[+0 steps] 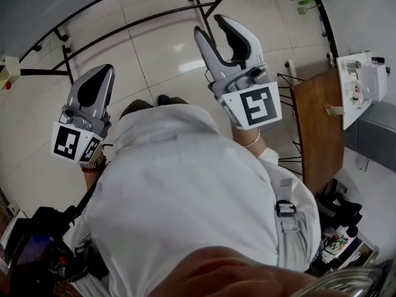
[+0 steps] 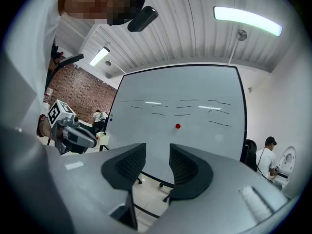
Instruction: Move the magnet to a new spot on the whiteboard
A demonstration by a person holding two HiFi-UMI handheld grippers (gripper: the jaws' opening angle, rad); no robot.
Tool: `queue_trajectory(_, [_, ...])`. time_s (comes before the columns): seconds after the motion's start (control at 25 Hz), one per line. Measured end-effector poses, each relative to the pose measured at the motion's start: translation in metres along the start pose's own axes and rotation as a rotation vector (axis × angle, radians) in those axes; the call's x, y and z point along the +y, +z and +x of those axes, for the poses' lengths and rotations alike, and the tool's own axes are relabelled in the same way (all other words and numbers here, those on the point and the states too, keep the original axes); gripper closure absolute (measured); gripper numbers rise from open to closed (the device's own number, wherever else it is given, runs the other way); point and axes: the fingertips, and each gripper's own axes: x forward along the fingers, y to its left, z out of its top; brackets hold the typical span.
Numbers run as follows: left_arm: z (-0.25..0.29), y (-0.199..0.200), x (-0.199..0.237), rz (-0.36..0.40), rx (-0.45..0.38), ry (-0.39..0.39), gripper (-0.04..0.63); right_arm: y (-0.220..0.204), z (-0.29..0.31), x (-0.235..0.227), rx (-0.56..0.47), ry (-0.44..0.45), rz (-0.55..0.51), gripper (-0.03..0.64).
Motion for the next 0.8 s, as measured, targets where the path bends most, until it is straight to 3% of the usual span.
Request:
queue_trajectory(0.16, [0.015, 0.023, 0.006, -0.005, -0.003, -0.070, 0.591, 0.015, 0.002, 0.004, -0.032, -0.025, 0.023, 0.471])
queue_trajectory(0.28, [0.013, 0.030, -0.012, -0.004, -0.038, -0.154, 0.591, 0.020, -0.003, 0.030, -0.074, 0.012, -0.009, 0.472])
queue_trajectory(0.36, [0.008, 0.026, -0.018, 0.009, -0.018, -0.186, 0.591, 0.022, 0.003, 0.042, -0.100, 0.033, -0.003, 0.472])
queue_trajectory(0.56, [0.006, 0.002, -0.012, 0.035, 0.111, -0.164, 0.591, 0.024, 0.001, 0.068, -0.092, 0.083, 0.034, 0.472])
queue_trajectory(0.8, [-0.011, 0.018, -0.007, -0.019, 0.007, -0.169, 0.591, 0.019, 0.006, 0.074, -0.046, 0.087, -0.006, 0.471])
